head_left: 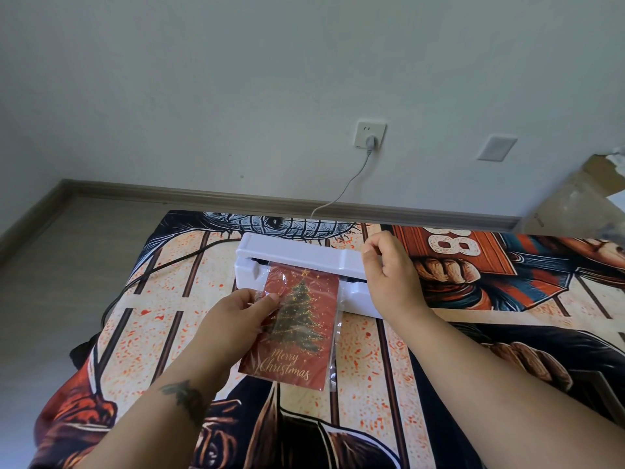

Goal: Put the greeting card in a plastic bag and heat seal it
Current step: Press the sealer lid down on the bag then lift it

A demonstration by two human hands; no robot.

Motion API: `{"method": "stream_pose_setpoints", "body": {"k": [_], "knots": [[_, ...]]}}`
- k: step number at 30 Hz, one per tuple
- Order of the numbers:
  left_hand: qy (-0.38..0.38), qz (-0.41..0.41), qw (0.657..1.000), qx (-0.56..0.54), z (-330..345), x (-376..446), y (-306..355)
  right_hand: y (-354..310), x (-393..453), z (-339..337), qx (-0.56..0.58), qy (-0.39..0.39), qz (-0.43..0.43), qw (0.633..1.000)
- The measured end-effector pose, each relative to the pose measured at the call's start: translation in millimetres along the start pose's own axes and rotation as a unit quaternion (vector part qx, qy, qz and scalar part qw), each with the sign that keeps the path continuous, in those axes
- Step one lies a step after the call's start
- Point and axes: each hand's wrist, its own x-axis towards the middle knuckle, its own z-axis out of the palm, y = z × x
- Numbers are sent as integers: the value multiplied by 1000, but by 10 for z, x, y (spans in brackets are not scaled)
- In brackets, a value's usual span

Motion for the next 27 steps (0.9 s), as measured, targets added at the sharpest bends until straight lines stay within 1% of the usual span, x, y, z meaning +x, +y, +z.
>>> {"method": "stream_pose_setpoints", "body": {"k": [18,27], "knots": [[9,-6,1000,10,6,-25,29,6,-2,2,-2,0,-8,1000],[5,-6,1000,11,13,-32,38,2,-5,2,6,-1,1,1000]]}}
